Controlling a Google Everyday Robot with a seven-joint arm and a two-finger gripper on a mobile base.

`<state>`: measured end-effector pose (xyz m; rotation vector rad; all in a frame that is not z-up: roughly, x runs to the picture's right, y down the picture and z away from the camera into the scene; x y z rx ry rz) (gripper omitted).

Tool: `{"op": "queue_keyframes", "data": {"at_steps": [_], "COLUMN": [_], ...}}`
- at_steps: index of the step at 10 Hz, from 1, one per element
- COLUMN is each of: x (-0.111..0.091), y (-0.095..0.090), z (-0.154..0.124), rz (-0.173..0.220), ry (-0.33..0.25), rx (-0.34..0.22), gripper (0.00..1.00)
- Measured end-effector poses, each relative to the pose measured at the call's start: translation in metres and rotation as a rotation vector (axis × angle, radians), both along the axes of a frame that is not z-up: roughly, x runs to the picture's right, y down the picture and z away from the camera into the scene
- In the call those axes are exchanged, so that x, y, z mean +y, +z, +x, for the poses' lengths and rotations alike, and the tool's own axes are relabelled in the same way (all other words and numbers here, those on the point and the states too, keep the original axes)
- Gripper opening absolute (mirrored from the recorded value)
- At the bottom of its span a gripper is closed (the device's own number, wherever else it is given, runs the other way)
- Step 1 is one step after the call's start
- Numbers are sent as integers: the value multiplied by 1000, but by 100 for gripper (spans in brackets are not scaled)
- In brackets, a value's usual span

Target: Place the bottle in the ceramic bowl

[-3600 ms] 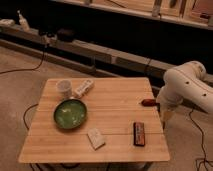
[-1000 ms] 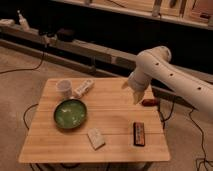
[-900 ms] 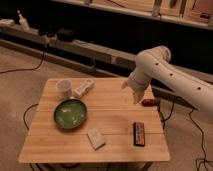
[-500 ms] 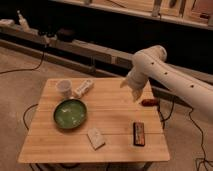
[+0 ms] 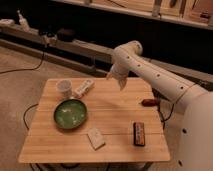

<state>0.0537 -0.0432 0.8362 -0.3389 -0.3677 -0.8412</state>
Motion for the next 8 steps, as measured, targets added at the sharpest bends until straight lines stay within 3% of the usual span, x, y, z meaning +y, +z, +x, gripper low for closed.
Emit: {"op": "queue_keyframes", "data": {"at_steps": [3, 5, 8], "x": [-19, -22, -18], "y": [13, 24, 55], "z": [-43, -70, -117], "rz": [8, -8, -52], "ry": [-17, -24, -44], "rx": [-70, -99, -119], "gripper": [65, 65, 65]}}
